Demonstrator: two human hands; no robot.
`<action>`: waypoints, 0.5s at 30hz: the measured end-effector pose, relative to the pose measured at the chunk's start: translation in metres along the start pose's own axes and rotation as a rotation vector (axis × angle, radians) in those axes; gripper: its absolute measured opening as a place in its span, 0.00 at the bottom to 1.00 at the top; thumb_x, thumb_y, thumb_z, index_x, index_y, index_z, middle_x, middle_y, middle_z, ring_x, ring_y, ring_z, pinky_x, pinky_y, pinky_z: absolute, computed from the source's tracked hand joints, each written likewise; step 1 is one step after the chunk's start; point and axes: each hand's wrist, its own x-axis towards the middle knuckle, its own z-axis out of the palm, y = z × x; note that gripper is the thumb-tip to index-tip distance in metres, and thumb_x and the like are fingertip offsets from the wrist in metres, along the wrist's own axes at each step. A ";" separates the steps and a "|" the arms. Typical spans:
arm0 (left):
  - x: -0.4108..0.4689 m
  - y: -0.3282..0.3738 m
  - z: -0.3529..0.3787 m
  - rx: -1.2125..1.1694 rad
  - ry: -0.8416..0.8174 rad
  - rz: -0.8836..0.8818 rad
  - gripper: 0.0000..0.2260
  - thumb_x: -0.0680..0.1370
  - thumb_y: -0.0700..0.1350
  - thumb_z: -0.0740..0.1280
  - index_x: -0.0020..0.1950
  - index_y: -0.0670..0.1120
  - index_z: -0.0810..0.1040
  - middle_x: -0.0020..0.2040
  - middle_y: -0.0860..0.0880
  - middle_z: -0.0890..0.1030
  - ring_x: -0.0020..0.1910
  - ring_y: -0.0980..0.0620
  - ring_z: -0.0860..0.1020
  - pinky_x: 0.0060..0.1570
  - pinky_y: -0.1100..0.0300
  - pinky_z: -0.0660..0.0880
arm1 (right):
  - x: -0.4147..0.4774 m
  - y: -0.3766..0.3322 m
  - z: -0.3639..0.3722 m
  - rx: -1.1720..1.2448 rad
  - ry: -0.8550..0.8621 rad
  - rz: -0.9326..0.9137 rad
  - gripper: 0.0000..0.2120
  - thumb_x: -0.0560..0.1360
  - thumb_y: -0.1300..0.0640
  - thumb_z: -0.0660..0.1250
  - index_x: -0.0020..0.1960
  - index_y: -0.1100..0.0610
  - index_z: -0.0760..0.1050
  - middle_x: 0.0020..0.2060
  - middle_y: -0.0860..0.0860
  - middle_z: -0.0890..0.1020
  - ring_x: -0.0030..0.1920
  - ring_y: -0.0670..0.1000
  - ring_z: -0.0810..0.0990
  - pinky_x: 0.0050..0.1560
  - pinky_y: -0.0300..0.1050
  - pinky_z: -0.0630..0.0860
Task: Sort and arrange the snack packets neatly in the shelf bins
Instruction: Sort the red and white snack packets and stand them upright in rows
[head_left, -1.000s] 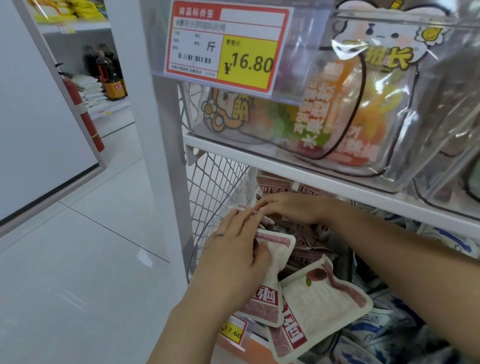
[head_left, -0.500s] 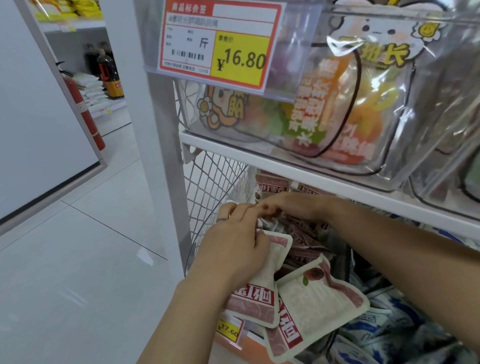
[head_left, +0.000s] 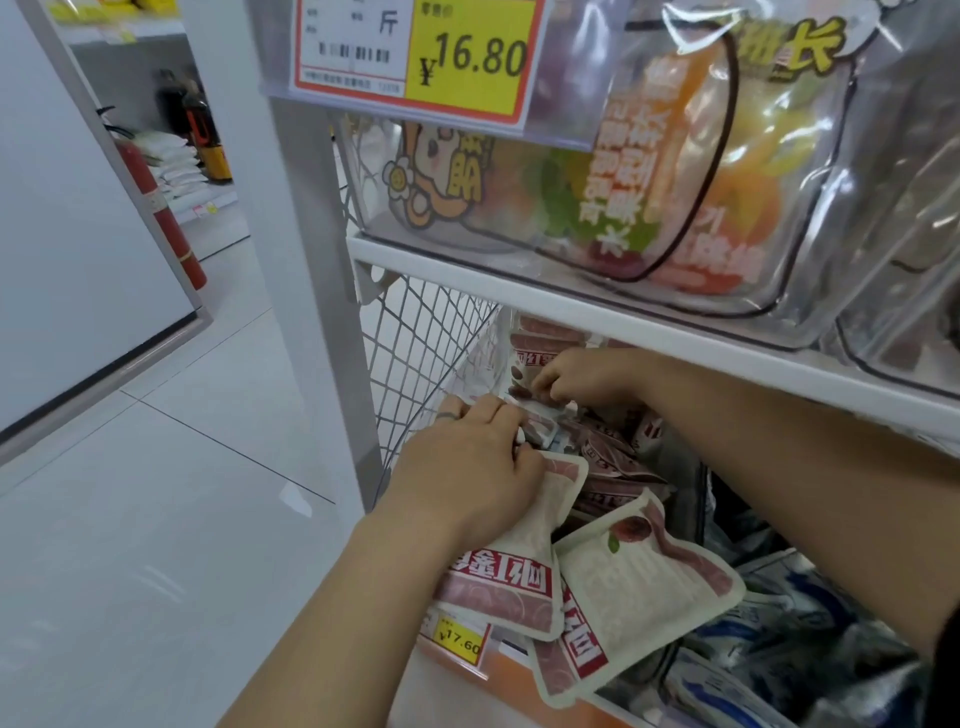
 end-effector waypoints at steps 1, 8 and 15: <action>-0.001 0.000 0.001 -0.007 0.009 0.002 0.18 0.80 0.53 0.49 0.68 0.54 0.65 0.66 0.55 0.67 0.64 0.49 0.63 0.59 0.52 0.68 | 0.002 0.000 0.000 -0.032 -0.021 0.019 0.17 0.75 0.69 0.56 0.61 0.67 0.75 0.62 0.58 0.76 0.61 0.55 0.74 0.50 0.37 0.67; -0.002 0.001 0.004 -0.036 0.069 -0.006 0.17 0.80 0.53 0.49 0.66 0.54 0.65 0.65 0.55 0.68 0.63 0.51 0.63 0.57 0.54 0.68 | 0.019 0.006 0.009 -0.134 -0.113 0.077 0.15 0.75 0.59 0.61 0.59 0.62 0.76 0.57 0.58 0.79 0.56 0.56 0.79 0.58 0.51 0.76; -0.003 -0.001 0.004 -0.051 0.086 0.004 0.17 0.79 0.53 0.50 0.67 0.56 0.65 0.66 0.56 0.67 0.64 0.50 0.63 0.57 0.53 0.69 | 0.016 0.008 0.010 -0.201 -0.043 0.005 0.14 0.78 0.56 0.61 0.58 0.62 0.78 0.56 0.56 0.80 0.50 0.52 0.77 0.48 0.39 0.71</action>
